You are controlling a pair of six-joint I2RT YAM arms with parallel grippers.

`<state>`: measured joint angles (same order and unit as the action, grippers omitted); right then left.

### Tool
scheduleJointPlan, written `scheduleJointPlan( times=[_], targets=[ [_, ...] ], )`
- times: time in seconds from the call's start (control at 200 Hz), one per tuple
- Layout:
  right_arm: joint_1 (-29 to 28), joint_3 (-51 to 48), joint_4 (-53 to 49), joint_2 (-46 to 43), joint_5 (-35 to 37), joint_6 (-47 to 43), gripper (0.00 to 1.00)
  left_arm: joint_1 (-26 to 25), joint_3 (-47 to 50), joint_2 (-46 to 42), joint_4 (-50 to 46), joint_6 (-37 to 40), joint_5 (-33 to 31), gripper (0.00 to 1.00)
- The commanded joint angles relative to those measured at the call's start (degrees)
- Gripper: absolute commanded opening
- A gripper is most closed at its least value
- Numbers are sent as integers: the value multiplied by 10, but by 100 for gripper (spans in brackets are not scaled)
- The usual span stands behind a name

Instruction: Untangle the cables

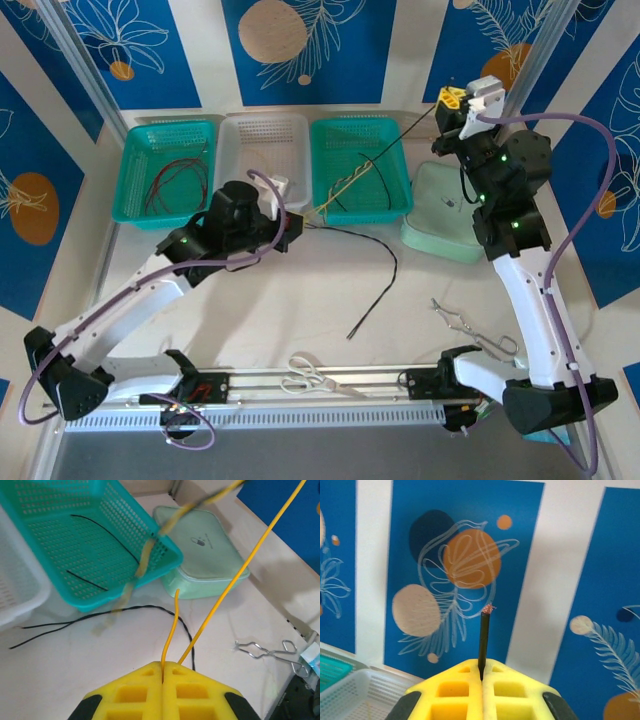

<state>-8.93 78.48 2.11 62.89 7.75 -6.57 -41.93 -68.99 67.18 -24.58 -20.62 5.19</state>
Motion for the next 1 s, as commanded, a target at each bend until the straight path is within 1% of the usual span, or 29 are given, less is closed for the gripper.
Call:
scheduleJointPlan(
  times=[0.0, 0.105, 0.19, 0.285, 0.365, 0.505, 0.66, 0.8, 0.92, 0.996],
  targets=[
    [42, -7, 37, -15, 26, 14, 0, 33, -13, -22, -87, 23, -19, 0],
    [69, -9, 29, -20, 3, 36, 0, 52, -15, -45, -102, 39, 7, 0],
    [70, -11, 16, -21, -7, 34, 0, 55, -38, -55, -134, 60, 3, 0],
    [71, -22, 11, -24, 13, 23, 0, 71, -70, -60, -176, 70, -21, 0],
    [80, -32, 7, -28, 30, 22, 0, 97, -86, -63, -199, 65, -19, 0],
    [103, -44, -2, -36, 29, 34, 0, 139, -111, -64, -235, 71, -14, 0],
    [121, -50, -6, -46, 15, 43, 0, 154, -106, -67, -239, 87, -20, 0],
    [124, -43, -18, -48, 15, 38, 0, 162, -104, -64, -265, 116, -63, 0],
    [132, -38, -27, -49, 24, 27, 0, 190, -123, -67, -267, 125, -81, 0],
    [146, -40, -30, -52, 22, 33, 0, 204, -135, -65, -261, 125, -72, 0]
  ],
)
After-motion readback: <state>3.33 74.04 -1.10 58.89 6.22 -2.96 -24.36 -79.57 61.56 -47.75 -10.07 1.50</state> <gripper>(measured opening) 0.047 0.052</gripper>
